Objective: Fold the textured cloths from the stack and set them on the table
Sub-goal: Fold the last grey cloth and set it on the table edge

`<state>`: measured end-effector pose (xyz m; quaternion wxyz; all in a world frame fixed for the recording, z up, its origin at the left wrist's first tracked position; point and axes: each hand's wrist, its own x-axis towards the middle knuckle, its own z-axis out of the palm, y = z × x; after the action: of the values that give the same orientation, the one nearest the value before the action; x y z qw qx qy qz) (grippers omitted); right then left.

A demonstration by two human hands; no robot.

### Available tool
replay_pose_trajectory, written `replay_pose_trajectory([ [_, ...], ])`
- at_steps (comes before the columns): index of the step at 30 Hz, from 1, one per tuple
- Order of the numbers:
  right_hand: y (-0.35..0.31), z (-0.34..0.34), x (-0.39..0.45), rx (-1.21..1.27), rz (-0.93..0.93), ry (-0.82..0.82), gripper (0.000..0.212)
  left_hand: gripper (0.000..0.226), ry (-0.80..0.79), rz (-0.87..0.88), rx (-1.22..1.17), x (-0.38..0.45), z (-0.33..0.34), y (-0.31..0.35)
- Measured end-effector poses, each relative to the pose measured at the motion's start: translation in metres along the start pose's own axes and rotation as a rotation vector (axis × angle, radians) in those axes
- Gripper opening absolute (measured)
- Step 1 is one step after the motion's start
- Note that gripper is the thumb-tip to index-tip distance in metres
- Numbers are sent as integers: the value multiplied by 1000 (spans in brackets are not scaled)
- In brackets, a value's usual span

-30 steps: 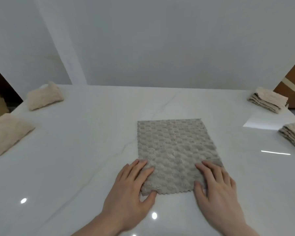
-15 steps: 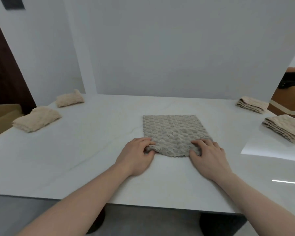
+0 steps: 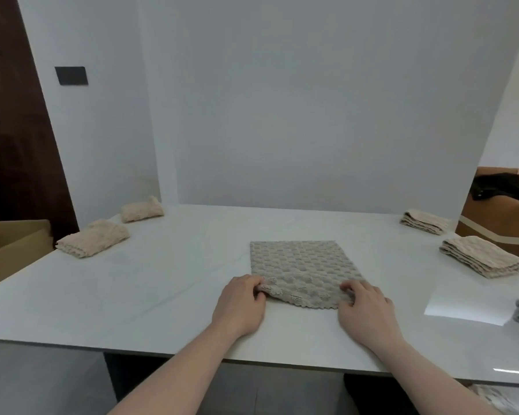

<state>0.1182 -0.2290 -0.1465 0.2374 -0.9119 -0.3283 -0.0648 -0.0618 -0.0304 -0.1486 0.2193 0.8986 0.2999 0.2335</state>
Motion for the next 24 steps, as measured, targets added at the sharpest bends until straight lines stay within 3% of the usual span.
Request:
replay_pose_trajectory([
  [3, 2, 2, 2, 24, -9, 64, 32, 9, 30, -18, -28, -2, -3, 1],
  [7, 5, 3, -2, 130, -28, 119, 31, 7, 39, -36, -48, -6, -5, 6],
  [13, 2, -2, -26, 130, -102, 53, 44, 11, 60, 1, -17, -30, -10, 5],
  [19, -1, -26, -45, 237, -112, 4, 40, 10, 14, 54, 111, -49, -46, 1],
  [24, -19, -77, -40, 405, -166, 176, 29, 9, 137, 99, -15, -49, -106, 8],
])
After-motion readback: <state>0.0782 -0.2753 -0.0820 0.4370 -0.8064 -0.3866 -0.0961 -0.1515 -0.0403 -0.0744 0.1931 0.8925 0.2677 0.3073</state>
